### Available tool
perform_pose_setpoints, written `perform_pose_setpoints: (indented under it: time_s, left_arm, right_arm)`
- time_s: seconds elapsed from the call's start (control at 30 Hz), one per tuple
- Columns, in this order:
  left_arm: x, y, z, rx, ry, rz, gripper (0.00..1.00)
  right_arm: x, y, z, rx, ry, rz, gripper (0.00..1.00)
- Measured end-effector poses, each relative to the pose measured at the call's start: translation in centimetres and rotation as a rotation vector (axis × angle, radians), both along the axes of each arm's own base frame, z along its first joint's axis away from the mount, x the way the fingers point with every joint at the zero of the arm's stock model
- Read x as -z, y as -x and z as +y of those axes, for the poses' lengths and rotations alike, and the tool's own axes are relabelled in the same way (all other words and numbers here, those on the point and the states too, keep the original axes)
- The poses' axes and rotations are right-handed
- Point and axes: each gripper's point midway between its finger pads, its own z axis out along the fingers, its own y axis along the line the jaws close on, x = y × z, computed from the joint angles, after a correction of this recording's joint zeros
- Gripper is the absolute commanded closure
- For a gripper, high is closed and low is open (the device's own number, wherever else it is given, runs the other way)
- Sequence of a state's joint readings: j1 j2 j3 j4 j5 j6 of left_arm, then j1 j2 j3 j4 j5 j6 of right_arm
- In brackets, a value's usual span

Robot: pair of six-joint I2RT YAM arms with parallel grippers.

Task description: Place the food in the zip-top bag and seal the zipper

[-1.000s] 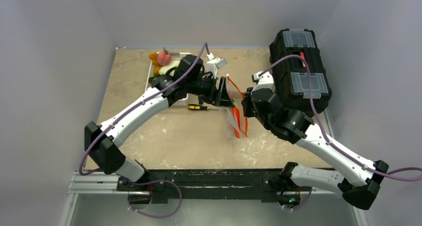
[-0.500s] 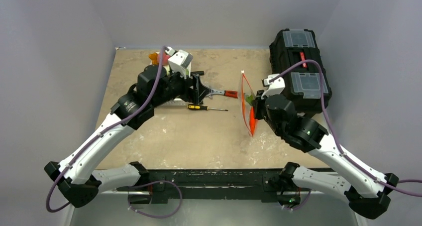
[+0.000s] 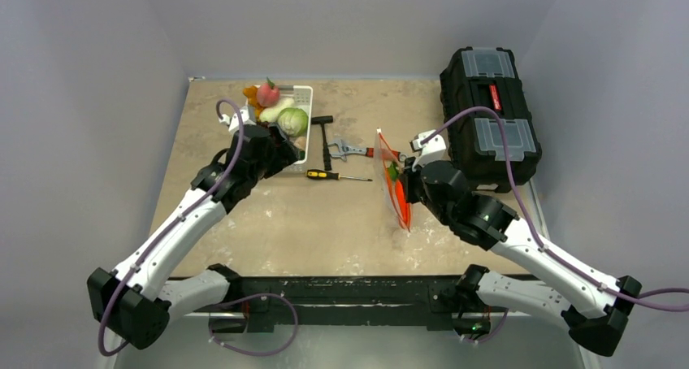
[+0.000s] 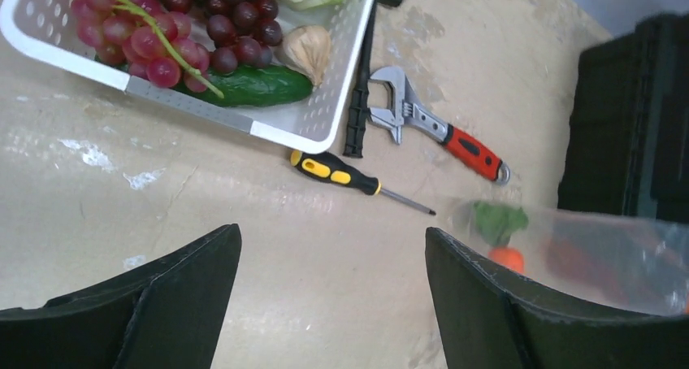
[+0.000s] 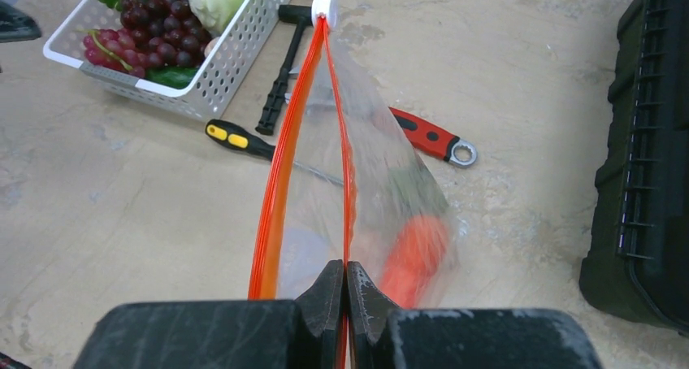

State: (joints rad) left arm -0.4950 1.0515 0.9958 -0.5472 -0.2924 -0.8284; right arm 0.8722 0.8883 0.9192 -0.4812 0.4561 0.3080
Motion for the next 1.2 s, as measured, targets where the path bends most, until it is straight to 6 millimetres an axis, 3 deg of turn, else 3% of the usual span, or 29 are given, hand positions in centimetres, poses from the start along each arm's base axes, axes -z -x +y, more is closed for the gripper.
perform_pose_setpoints:
  time_s: [0.1,0.23,0.37,0.63,0.97,1.1,1.2]
  left_arm:
    - [1.3,-1.6,0.4,-0.13,0.069,0.07,0.21]
    - [2.8,-5.2,1.3,-0.323,0.172,0.205,0.28]
    - [4.2,-8.2,2.1,-0.476,0.276,0.296,0.45]
    - [7.1,-12.9,1.4,-0.648,0.358,0.447,0.5]
    - [11.1,-12.3,1.8,-0.816,0.306,0.588,0.51]
    - [12.3,-11.2,2.2,-0.839,0.281,0.612,0.5]
    - [14.6,-9.3,3.0,-0.872,0.253,0.643,0.5]
  right_arm:
    - [-0.1,0.1,0.2,-0.013,-0.007,-0.002,1.0]
    - [-0.4,0.3,0.6,-0.036,-0.02,-0.003,1.0]
    - [-0.7,0.6,1.0,-0.062,-0.042,-0.006,1.0]
    - [-1.6,1.2,1.5,-0.106,-0.084,-0.016,1.0]
    - [-1.9,1.4,1.9,-0.128,-0.101,-0.018,1.0]
    - [-1.9,1.4,1.9,-0.128,-0.101,-0.019,1.0]
    - [-1.9,1.4,1.8,-0.128,-0.101,-0.019,1.0]
